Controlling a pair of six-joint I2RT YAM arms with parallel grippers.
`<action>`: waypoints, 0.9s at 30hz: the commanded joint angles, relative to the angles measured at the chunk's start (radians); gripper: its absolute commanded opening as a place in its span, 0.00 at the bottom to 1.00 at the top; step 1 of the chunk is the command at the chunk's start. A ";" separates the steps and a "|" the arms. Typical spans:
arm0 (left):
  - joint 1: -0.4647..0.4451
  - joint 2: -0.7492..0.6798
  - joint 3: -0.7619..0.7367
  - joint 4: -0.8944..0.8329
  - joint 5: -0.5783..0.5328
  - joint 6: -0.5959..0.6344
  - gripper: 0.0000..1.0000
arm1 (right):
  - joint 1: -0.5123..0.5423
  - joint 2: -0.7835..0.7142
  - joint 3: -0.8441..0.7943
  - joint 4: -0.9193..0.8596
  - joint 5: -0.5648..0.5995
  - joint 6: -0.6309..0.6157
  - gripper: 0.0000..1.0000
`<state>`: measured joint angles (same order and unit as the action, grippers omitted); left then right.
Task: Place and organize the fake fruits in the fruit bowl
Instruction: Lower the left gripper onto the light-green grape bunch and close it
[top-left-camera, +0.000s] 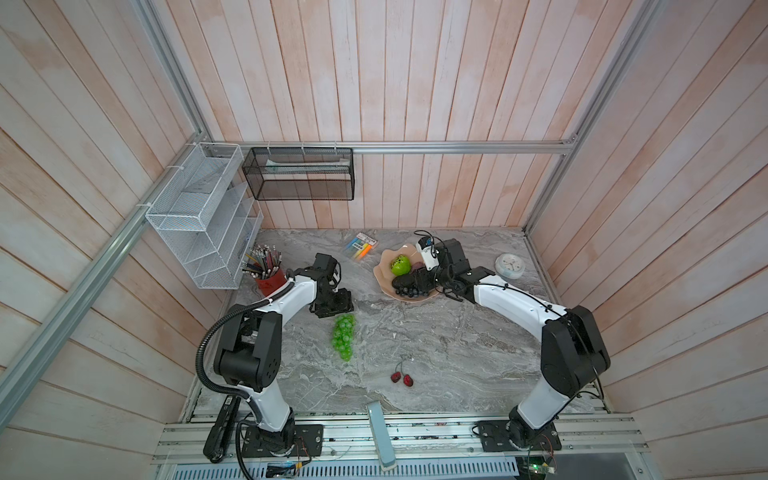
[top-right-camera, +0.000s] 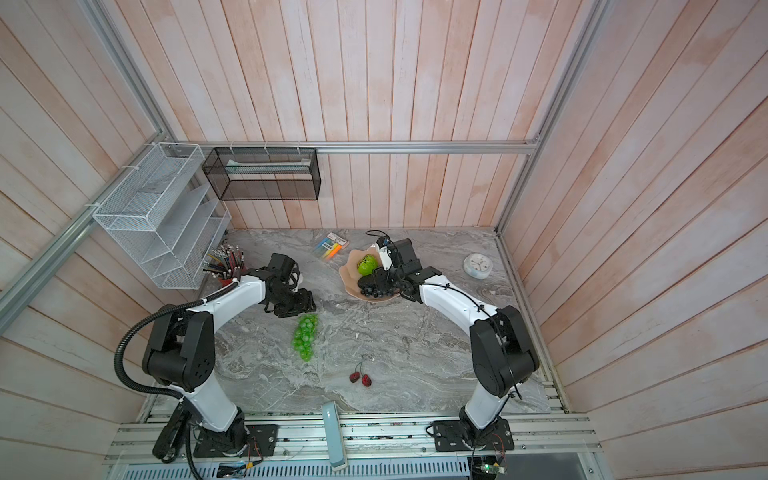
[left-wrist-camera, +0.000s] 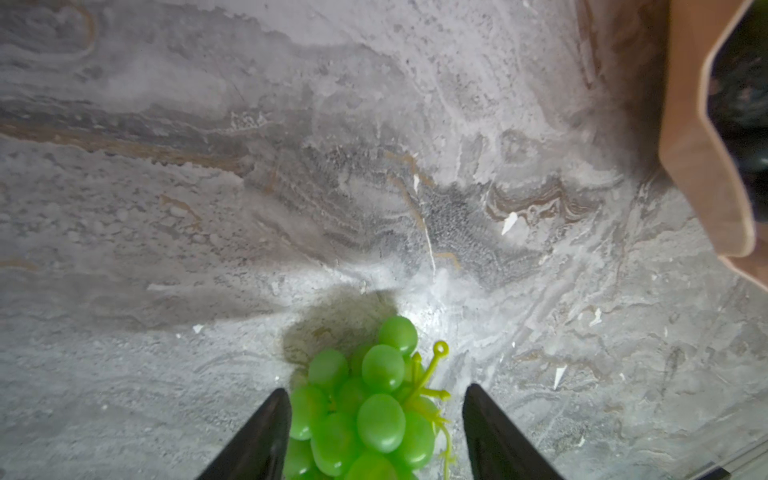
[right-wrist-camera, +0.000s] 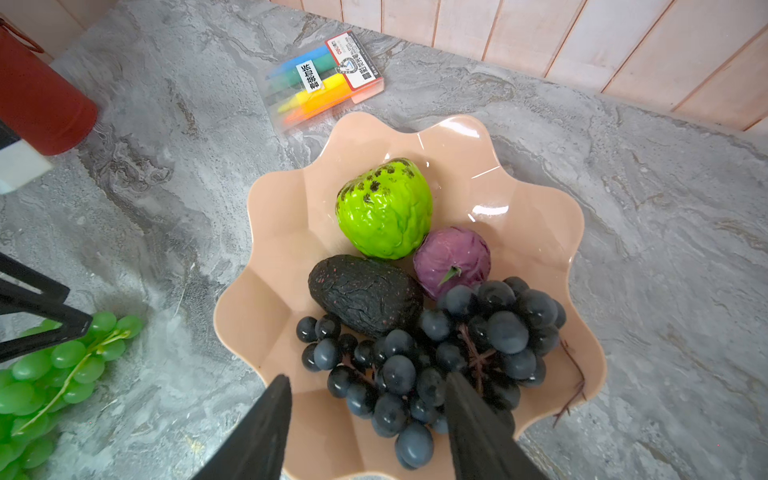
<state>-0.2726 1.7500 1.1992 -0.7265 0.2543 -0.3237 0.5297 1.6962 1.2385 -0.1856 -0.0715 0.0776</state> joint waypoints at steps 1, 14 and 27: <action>-0.041 -0.051 0.051 -0.043 -0.060 0.043 0.68 | 0.005 0.018 -0.016 0.011 0.013 -0.010 0.59; -0.317 -0.066 0.158 -0.291 -0.375 -0.074 0.64 | -0.046 -0.042 -0.087 0.024 0.018 0.018 0.53; -0.413 0.088 0.193 -0.320 -0.515 -0.176 0.50 | -0.099 -0.168 -0.259 0.119 -0.052 0.038 0.51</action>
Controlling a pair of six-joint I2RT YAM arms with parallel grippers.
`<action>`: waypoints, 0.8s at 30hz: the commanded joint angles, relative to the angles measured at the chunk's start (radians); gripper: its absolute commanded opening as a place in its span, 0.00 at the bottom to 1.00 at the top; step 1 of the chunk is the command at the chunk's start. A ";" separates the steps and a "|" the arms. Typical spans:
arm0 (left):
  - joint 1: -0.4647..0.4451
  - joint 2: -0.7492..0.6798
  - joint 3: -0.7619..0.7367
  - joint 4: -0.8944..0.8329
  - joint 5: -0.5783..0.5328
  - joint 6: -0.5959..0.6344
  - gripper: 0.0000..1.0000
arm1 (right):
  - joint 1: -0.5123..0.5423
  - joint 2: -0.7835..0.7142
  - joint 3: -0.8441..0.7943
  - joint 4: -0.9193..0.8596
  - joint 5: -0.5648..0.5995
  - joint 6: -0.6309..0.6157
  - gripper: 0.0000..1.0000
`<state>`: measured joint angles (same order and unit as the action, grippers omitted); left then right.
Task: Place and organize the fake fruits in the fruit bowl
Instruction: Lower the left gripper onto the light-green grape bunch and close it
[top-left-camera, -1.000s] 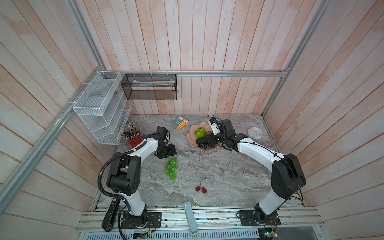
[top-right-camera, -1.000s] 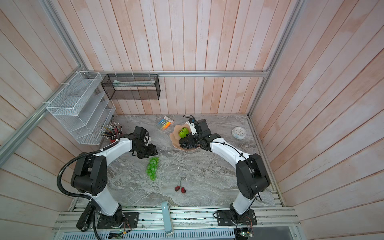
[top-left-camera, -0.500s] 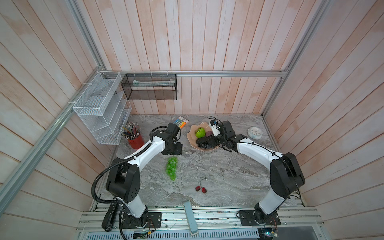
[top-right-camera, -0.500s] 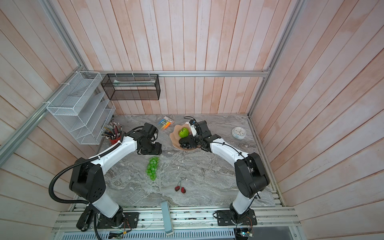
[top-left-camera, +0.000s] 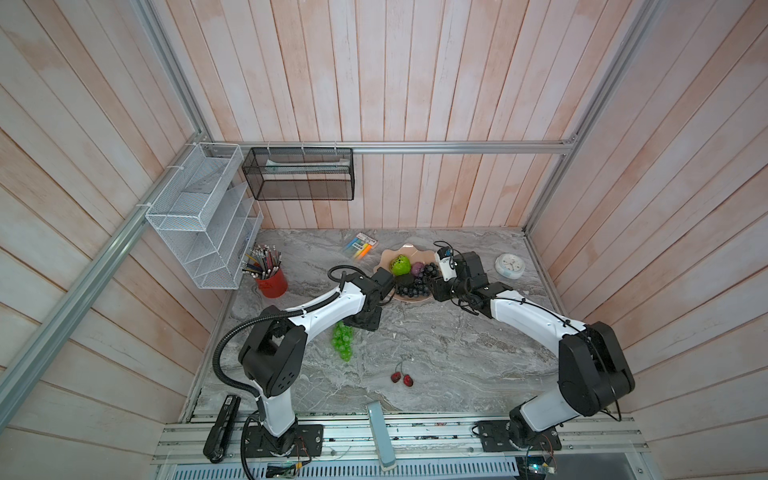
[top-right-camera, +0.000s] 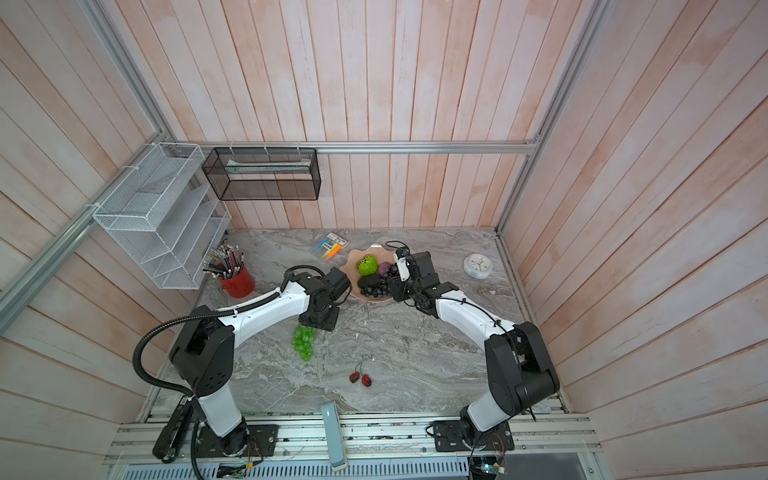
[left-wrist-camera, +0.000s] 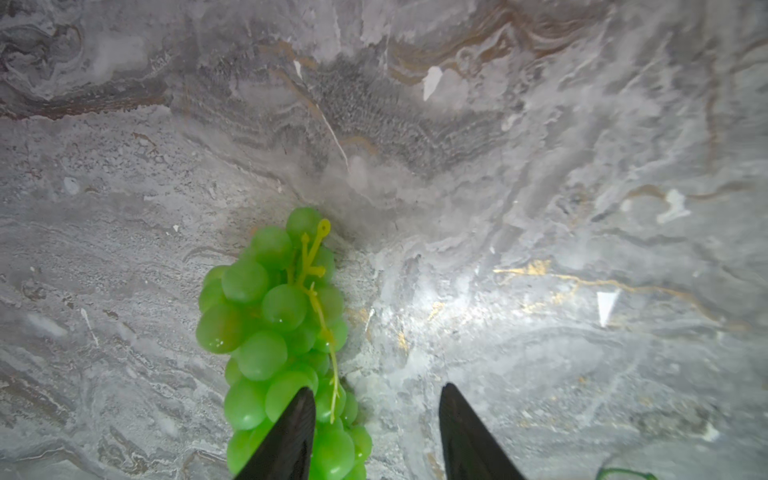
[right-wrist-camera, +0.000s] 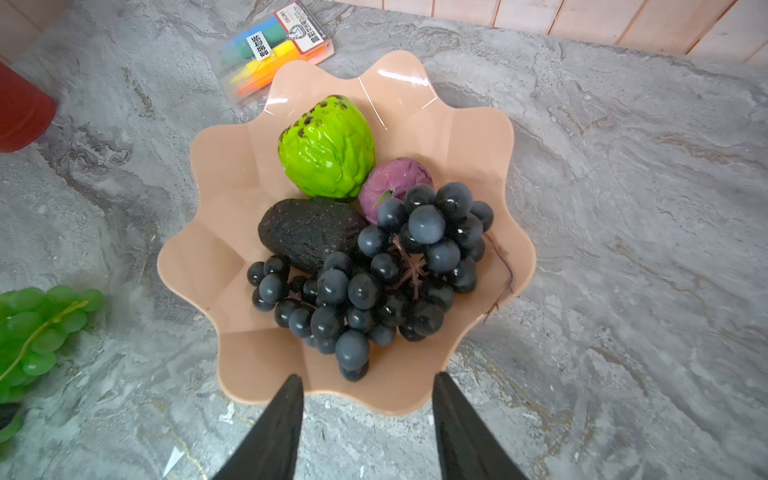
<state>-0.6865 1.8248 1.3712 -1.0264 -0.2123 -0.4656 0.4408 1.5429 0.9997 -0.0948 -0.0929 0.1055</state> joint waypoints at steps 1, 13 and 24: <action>0.001 0.016 0.017 -0.016 -0.047 -0.038 0.49 | -0.014 -0.020 -0.030 0.033 -0.035 0.009 0.51; 0.007 0.068 0.002 0.021 -0.104 -0.041 0.40 | -0.031 -0.025 -0.054 0.062 -0.076 0.010 0.51; 0.024 0.056 -0.035 0.062 -0.147 -0.019 0.35 | -0.031 -0.003 -0.042 0.057 -0.096 0.008 0.51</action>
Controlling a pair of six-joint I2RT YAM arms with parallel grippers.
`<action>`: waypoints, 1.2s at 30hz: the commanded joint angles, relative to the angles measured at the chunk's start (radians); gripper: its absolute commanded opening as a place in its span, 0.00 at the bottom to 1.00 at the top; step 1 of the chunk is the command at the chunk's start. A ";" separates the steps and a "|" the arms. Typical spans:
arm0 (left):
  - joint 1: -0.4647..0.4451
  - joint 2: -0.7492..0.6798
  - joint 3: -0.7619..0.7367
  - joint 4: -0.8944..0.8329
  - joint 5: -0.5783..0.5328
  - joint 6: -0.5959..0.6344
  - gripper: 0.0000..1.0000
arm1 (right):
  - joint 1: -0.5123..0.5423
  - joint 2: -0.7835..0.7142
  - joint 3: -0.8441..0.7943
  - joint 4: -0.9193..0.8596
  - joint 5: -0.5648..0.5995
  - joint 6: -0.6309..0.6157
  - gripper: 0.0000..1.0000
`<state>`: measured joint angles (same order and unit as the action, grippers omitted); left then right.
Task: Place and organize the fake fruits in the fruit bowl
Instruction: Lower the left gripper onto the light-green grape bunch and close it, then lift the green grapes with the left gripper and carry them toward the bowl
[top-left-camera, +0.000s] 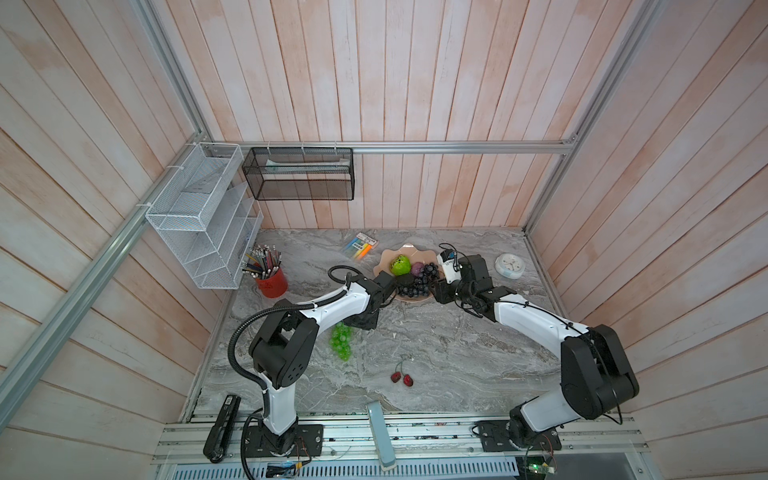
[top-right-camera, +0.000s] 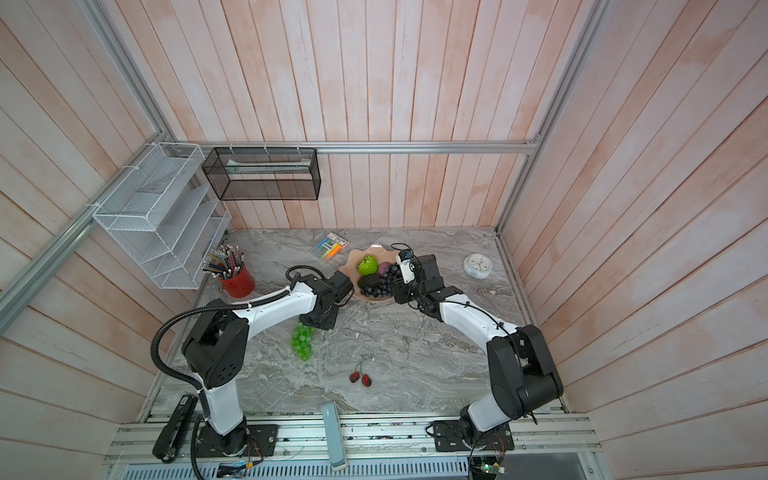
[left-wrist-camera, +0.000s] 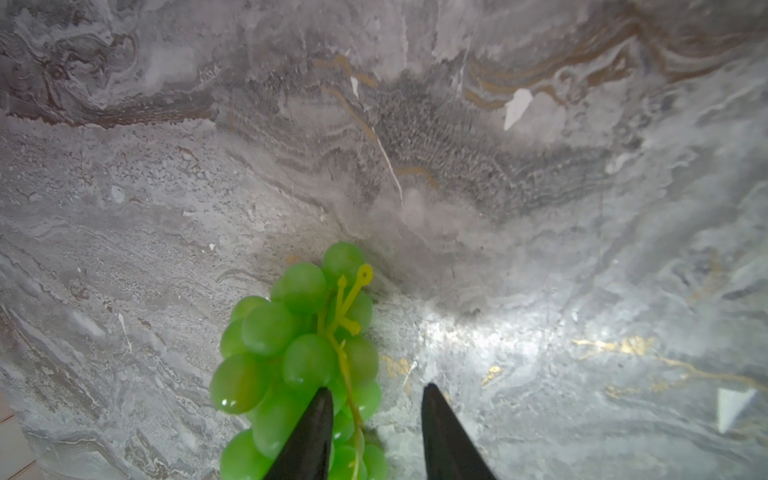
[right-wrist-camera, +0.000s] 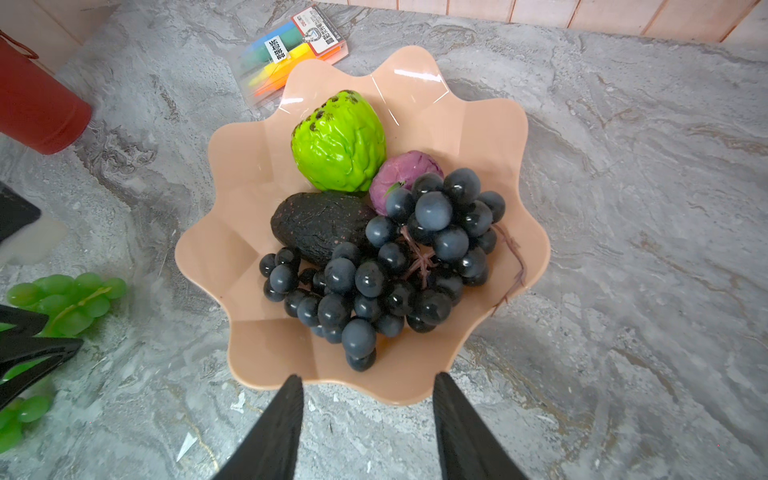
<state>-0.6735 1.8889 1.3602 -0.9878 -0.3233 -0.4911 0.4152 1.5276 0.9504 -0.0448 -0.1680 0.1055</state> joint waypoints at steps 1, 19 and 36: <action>0.015 -0.011 -0.032 0.032 -0.032 0.007 0.33 | -0.005 0.012 0.008 0.005 -0.020 0.008 0.51; 0.051 -0.124 -0.098 0.124 -0.025 0.023 0.00 | -0.003 -0.002 0.015 -0.011 -0.030 0.026 0.48; 0.030 -0.410 -0.109 0.072 0.160 0.021 0.00 | 0.002 -0.032 0.060 -0.050 -0.007 0.011 0.47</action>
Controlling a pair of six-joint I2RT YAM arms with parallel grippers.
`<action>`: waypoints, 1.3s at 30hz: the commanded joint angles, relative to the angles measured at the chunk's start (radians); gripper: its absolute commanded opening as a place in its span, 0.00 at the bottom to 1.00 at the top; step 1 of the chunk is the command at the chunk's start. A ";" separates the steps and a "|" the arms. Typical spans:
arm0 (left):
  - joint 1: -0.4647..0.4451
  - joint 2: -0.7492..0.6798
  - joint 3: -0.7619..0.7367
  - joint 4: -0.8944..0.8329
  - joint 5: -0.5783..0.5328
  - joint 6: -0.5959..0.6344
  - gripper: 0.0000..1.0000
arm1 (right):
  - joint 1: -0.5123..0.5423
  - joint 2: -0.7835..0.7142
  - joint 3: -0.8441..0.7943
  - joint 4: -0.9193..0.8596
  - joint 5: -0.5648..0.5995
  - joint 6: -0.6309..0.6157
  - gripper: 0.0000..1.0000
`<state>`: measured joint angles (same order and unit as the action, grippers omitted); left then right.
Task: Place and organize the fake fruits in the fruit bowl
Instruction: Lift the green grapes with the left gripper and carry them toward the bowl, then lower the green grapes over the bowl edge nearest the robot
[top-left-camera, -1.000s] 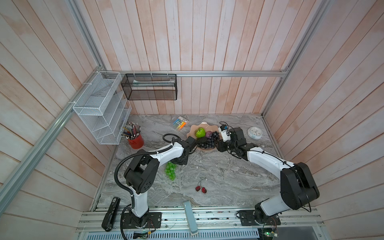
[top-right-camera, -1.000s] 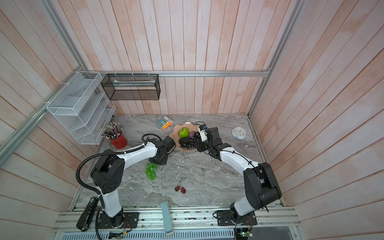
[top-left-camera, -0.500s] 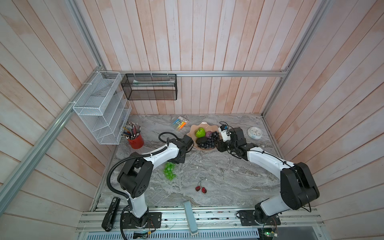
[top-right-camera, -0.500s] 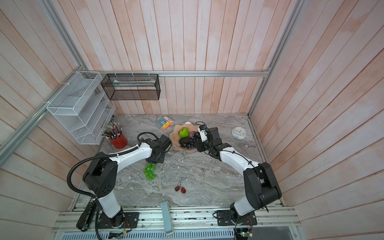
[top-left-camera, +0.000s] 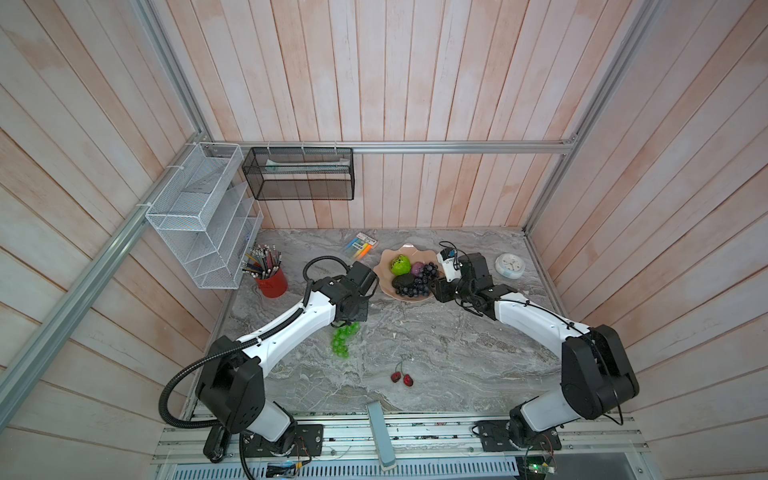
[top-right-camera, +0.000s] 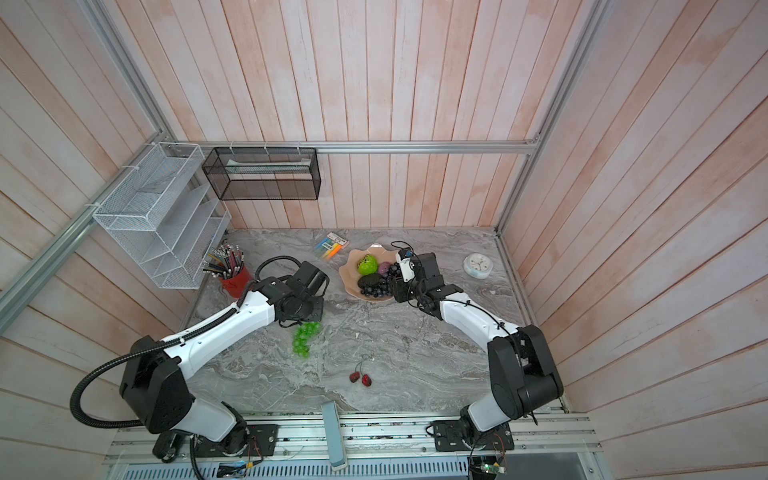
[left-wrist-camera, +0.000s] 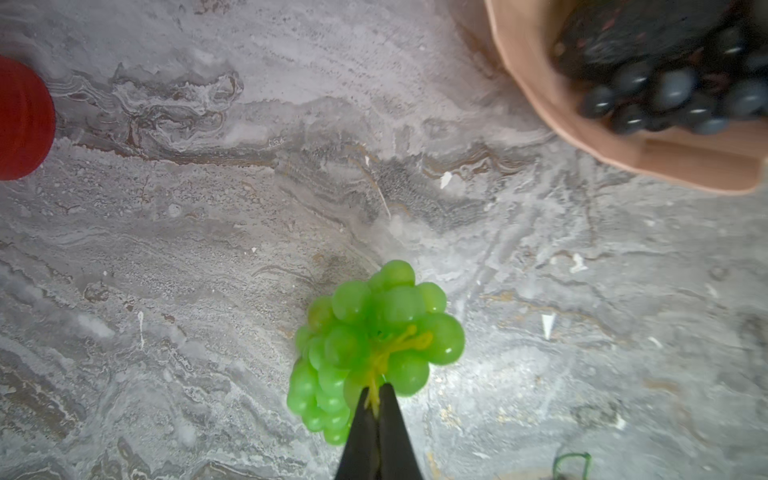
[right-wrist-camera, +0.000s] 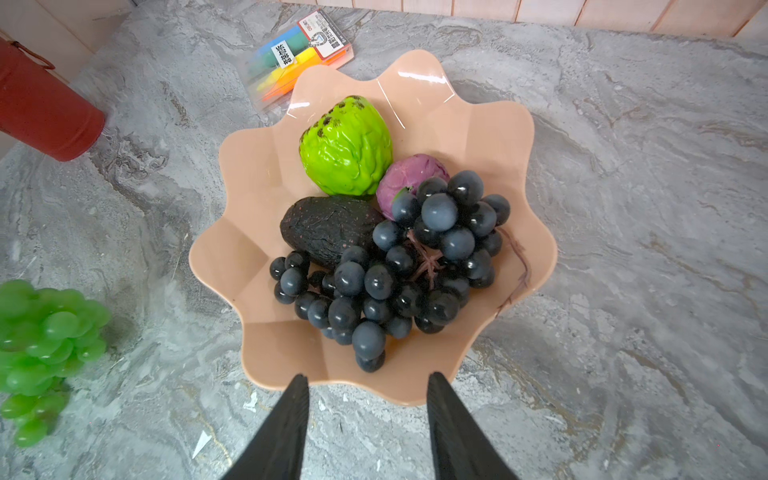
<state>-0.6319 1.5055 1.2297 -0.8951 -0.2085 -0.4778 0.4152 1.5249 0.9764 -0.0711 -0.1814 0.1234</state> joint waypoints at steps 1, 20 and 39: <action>-0.016 -0.036 0.036 -0.031 0.051 0.008 0.00 | 0.002 -0.032 0.039 -0.025 0.007 -0.007 0.47; -0.046 0.109 0.504 0.034 0.393 0.025 0.00 | -0.012 -0.194 -0.085 0.079 0.054 0.014 0.36; -0.048 0.357 0.676 0.153 0.500 0.028 0.00 | -0.050 -0.212 -0.134 0.099 0.037 0.018 0.41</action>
<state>-0.6754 1.8362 1.8626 -0.7856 0.2703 -0.4641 0.3702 1.3151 0.8467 0.0059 -0.1360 0.1318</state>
